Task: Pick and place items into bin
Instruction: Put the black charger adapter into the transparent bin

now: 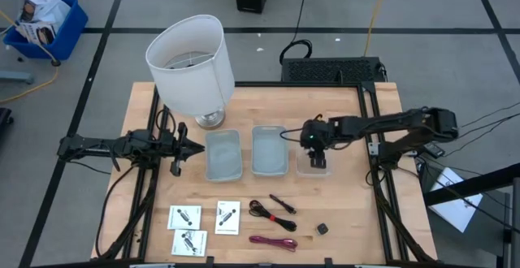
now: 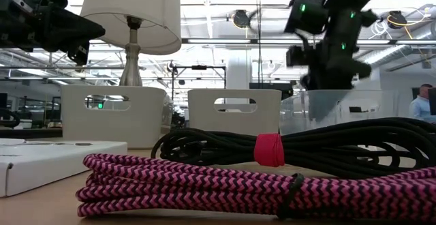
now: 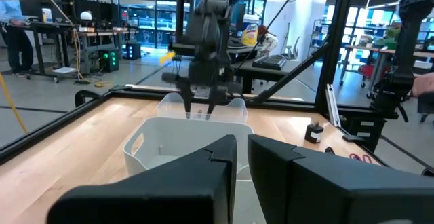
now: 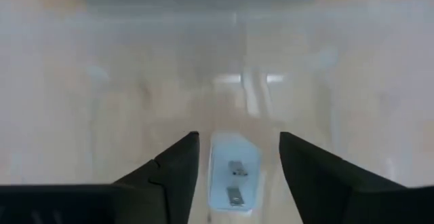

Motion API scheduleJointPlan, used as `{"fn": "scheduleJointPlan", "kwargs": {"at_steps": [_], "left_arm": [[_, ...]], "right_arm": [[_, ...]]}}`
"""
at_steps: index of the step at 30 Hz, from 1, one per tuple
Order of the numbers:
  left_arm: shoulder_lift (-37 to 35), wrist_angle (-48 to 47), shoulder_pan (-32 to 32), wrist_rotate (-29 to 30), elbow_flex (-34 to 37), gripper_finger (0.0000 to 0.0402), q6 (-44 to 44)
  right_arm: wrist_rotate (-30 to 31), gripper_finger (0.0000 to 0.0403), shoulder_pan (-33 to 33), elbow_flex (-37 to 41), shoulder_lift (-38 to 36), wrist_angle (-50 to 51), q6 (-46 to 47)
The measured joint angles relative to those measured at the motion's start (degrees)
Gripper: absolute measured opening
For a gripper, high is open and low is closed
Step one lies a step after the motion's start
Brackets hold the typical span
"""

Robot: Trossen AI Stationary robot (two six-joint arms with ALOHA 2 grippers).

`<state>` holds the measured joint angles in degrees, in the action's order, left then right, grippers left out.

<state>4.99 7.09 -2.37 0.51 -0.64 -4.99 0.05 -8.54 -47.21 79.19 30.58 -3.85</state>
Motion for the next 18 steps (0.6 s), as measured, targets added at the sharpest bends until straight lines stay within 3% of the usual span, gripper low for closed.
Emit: {"fn": "scheduleJointPlan", "kwargs": {"at_steps": [6, 11, 15, 18], "left_arm": [[-0.02, 0.06, 0.0, 0.0, 0.0, 0.0047, 0.0], [0.0, 0.35, -0.02, 0.0, 0.0, 0.0047, -0.16], [-0.02, 0.36, -0.02, 0.0, 0.0, 0.0047, -2.15], [-0.01, 0.26, -0.02, 0.0, 0.0, 0.0047, -4.98]], "right_arm": [[-0.58, 0.0222, 1.63, -0.03, -9.81, 0.64, 0.1], [-11.84, 0.0226, 5.93, -0.03, -18.22, -0.25, -1.28], [-16.65, 0.022, 13.37, -0.03, -22.46, -2.36, 0.14], [-12.15, 0.0214, 22.35, -0.03, -23.17, -4.4, 0.59]]}}
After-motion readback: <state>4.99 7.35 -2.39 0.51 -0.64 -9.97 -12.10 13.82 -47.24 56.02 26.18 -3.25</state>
